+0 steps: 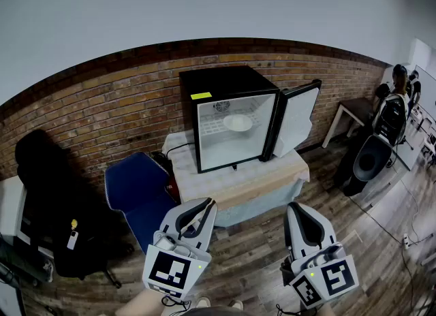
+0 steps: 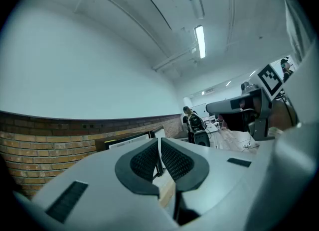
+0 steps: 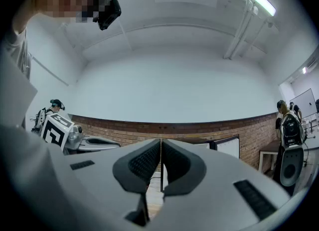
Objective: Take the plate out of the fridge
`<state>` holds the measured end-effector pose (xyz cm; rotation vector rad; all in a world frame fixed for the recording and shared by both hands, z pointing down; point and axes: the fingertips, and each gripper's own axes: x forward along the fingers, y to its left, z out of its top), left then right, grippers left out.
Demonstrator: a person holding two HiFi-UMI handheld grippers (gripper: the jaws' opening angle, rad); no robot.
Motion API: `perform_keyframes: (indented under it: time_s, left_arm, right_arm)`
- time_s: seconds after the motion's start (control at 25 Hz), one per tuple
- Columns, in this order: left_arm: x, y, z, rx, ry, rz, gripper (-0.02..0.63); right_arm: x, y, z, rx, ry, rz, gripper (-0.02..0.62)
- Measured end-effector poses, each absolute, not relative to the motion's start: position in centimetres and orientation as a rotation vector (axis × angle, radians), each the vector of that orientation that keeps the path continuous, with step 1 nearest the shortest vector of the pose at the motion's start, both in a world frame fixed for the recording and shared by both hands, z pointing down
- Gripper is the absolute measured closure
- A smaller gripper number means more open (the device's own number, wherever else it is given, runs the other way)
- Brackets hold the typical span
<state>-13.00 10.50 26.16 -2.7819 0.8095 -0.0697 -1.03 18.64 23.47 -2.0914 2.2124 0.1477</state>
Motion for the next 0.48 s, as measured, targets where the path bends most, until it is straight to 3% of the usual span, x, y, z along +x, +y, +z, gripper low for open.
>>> perform_keyframes:
  time_s: [0.48]
  left_arm:
    - [-11.3,11.0,27.3,-2.807,0.826,-0.115,0.575]
  right_arm:
    - [0.1,18.8,24.6,-2.087,2.235,0.116,0.561]
